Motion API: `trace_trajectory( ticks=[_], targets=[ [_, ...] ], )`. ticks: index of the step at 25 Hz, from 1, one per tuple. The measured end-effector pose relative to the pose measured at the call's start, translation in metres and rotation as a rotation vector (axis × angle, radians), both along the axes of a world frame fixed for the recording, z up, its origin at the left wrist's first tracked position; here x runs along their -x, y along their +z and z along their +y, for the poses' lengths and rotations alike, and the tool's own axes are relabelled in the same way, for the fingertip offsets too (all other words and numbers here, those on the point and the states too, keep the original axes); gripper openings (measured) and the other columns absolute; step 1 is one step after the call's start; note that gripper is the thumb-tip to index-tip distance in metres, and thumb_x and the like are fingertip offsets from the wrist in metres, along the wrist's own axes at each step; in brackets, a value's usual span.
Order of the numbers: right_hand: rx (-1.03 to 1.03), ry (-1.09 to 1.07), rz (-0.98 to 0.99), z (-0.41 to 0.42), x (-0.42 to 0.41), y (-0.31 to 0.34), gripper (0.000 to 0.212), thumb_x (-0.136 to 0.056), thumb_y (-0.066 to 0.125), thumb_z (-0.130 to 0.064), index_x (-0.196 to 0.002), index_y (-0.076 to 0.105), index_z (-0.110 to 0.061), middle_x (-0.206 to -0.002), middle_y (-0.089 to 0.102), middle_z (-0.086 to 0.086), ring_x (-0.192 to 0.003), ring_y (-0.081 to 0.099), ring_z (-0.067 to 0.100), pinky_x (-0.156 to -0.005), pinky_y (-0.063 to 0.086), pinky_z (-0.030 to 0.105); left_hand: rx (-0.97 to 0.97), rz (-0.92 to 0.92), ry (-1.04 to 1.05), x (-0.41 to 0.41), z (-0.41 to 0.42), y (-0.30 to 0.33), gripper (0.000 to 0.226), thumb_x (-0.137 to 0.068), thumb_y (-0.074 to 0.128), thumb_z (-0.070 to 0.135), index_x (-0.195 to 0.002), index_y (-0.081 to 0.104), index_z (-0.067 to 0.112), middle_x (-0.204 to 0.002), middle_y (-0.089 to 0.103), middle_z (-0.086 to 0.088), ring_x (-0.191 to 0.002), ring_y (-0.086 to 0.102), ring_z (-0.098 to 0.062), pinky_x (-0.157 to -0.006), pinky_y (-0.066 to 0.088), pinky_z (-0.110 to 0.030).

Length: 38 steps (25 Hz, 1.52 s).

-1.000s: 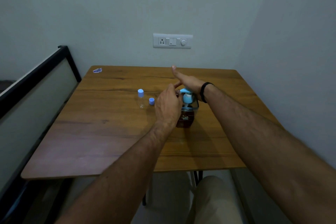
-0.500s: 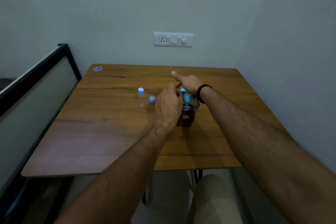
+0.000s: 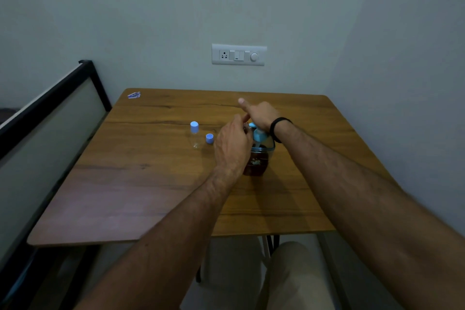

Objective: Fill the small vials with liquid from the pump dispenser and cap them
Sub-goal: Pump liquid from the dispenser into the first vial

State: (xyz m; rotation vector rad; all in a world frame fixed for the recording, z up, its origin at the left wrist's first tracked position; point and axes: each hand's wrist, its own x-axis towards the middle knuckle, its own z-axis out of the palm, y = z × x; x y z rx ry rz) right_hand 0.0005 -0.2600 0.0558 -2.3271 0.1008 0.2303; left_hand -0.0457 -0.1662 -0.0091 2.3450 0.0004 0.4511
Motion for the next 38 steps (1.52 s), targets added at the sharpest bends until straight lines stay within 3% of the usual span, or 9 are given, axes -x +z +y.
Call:
trace_trajectory(
  ticks=[5, 9, 14, 19, 23, 28, 32, 36, 38],
  targets=[
    [-0.062, 0.060, 0.159, -0.006, 0.005, 0.011, 0.096, -0.083, 0.029, -0.091, -0.123, 0.071, -0.015, -0.148, 0.049, 0.010, -0.124, 0.052, 0.029, -0.097, 0.041, 0.045, 0.010, -0.004, -0.001, 0.000, 0.000, 0.000, 0.012, -0.101, 0.059, 0.025, -0.109, 0.057, 0.016, -0.099, 0.062, 0.004, -0.093, 0.060, -0.013, -0.082, 0.054, -0.030],
    [0.013, 0.009, 0.008, -0.001, 0.001, 0.001, 0.072, -0.097, 0.039, -0.072, -0.108, 0.077, -0.012, -0.132, 0.065, 0.011, -0.079, 0.056, 0.012, -0.068, 0.041, 0.030, -0.009, -0.007, -0.004, -0.001, 0.000, 0.000, 0.014, -0.101, 0.058, 0.023, -0.112, 0.057, 0.015, -0.092, 0.055, 0.007, -0.087, 0.056, -0.011, -0.074, 0.046, -0.025],
    [-0.043, 0.065, 0.160, -0.005, 0.005, 0.010, 0.093, -0.084, 0.031, -0.089, -0.126, 0.069, -0.015, -0.147, 0.051, 0.011, -0.116, 0.054, 0.026, -0.093, 0.041, 0.042, 0.005, -0.009, -0.004, 0.000, 0.000, 0.000, 0.012, -0.101, 0.058, 0.024, -0.110, 0.057, 0.015, -0.094, 0.056, 0.007, -0.088, 0.055, -0.011, -0.079, 0.051, -0.029],
    [-0.029, -0.016, 0.008, -0.001, 0.001, 0.000, 0.078, -0.094, 0.038, -0.077, -0.108, 0.076, -0.011, -0.128, 0.066, 0.008, -0.080, 0.058, 0.012, -0.072, 0.043, 0.033, -0.007, -0.007, -0.003, 0.000, 0.000, 0.000, 0.009, -0.101, 0.058, 0.024, -0.105, 0.054, 0.017, -0.091, 0.054, 0.006, -0.084, 0.053, -0.011, -0.079, 0.053, -0.031],
    [-0.053, 0.054, 0.163, -0.006, 0.003, 0.009, 0.096, -0.081, 0.032, -0.092, -0.125, 0.069, -0.015, -0.144, 0.052, 0.009, -0.105, 0.051, 0.021, -0.092, 0.042, 0.041, 0.007, -0.014, -0.001, 0.000, -0.001, -0.001, 0.011, -0.100, 0.059, 0.025, -0.104, 0.054, 0.016, -0.091, 0.057, 0.006, -0.088, 0.060, -0.014, -0.079, 0.055, -0.033],
    [-0.019, 0.007, 0.035, -0.002, 0.000, 0.000, 0.074, -0.092, 0.043, -0.077, -0.110, 0.076, -0.012, -0.135, 0.062, 0.009, -0.079, 0.055, 0.011, -0.080, 0.041, 0.035, 0.004, -0.018, 0.001, -0.001, 0.000, -0.001, 0.011, -0.100, 0.058, 0.023, -0.108, 0.056, 0.015, -0.090, 0.054, 0.008, -0.088, 0.057, -0.014, -0.076, 0.049, -0.029],
    [-0.044, 0.055, 0.149, -0.005, 0.005, 0.010, 0.094, -0.082, 0.032, -0.091, -0.124, 0.070, -0.015, -0.150, 0.049, 0.011, -0.116, 0.054, 0.026, -0.094, 0.040, 0.043, 0.004, 0.001, 0.004, 0.001, -0.001, 0.000, 0.013, -0.100, 0.059, 0.024, -0.109, 0.056, 0.015, -0.097, 0.062, 0.003, -0.091, 0.060, -0.015, -0.080, 0.054, -0.032],
    [-0.016, 0.014, 0.074, -0.002, 0.004, 0.005, 0.084, -0.089, 0.039, -0.083, -0.112, 0.075, -0.011, -0.134, 0.062, 0.009, -0.082, 0.056, 0.012, -0.080, 0.041, 0.035, -0.012, 0.007, 0.008, 0.001, 0.000, 0.001, 0.012, -0.101, 0.058, 0.023, -0.108, 0.056, 0.014, -0.091, 0.057, 0.004, -0.084, 0.054, -0.012, -0.072, 0.044, -0.027],
    [0.005, 0.013, 0.068, -0.002, 0.001, 0.003, 0.081, -0.089, 0.041, -0.082, -0.110, 0.076, -0.011, -0.129, 0.063, 0.008, -0.082, 0.056, 0.014, -0.080, 0.042, 0.035, -0.011, 0.009, 0.005, 0.000, 0.001, 0.001, 0.010, -0.100, 0.058, 0.024, -0.107, 0.056, 0.016, -0.091, 0.058, 0.005, -0.086, 0.058, -0.014, -0.074, 0.050, -0.030]
  ],
)
